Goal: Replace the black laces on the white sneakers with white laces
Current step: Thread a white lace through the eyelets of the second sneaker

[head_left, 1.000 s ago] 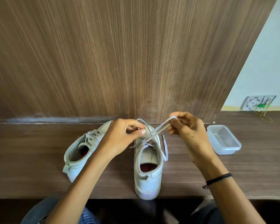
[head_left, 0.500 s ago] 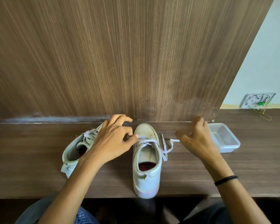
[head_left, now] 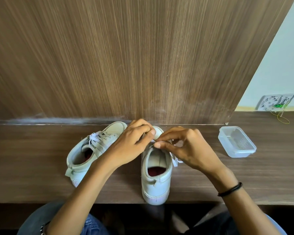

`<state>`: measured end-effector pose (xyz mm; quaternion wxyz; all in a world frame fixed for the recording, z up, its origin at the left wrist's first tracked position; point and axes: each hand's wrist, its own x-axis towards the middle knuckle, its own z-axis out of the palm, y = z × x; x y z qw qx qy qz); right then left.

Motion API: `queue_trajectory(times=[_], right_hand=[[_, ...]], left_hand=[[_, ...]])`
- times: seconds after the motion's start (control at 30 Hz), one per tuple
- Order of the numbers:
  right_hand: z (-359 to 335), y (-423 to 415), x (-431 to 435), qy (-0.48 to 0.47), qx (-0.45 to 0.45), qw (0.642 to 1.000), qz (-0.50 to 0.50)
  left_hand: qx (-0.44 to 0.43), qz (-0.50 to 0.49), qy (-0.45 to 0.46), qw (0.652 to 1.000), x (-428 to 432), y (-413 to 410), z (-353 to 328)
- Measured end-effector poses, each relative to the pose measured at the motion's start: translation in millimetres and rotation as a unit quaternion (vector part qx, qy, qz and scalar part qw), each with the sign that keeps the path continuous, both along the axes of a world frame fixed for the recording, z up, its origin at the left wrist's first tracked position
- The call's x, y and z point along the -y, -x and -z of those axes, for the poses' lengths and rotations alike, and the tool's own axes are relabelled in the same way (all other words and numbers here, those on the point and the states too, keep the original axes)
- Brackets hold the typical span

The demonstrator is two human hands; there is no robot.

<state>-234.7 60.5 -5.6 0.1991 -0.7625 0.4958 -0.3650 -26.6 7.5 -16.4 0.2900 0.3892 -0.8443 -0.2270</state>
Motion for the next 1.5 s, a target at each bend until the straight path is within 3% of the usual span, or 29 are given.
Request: queue_trajectory(times=[0.17, 0.4, 0.53, 0.77, 0.9, 0.97, 1.1, 1.27, 1.4, 1.5], right_hand=[[0, 6, -1, -0.005, 0.022, 0.999, 0.048], [4, 13, 2, -0.092, -0.006, 0.993, 0.074], [1, 7, 1, -0.075, 0.035, 0.995, 0.058], [2, -10, 9, -0.044, 0.059, 0.991, 0.108], [3, -11, 14, -0.042, 0.064, 0.989, 0.124], [4, -12, 14, -0.030, 0.065, 0.990, 0.121], [2, -16, 12, -0.005, 0.079, 0.990, 0.116], [-3, -21, 9, -0.005, 0.103, 0.991, 0.079], [-2, -21, 9, 0.000, 0.117, 0.987, 0.110], [1, -17, 11, -0.011, 0.107, 0.982, 0.154]], left_hand=[[-0.067, 0.011, -0.102, 0.992, -9, -3, -5], [-0.036, 0.010, -0.170, 0.985, -8, -13, -11], [0.119, -0.078, 0.023, 0.990, -17, -2, -11], [0.061, -0.127, 0.212, 0.967, -26, 12, -4], [-0.022, -0.125, 0.224, 0.966, -25, 3, -5], [0.013, -0.122, 0.249, 0.961, -26, -1, -9], [0.092, -0.126, 0.198, 0.968, -25, -3, -15], [0.092, -0.143, 0.142, 0.975, -24, 6, -17], [0.040, -0.174, 0.226, 0.958, -26, 17, -17], [0.023, -0.168, 0.348, 0.922, -24, 14, -11]])
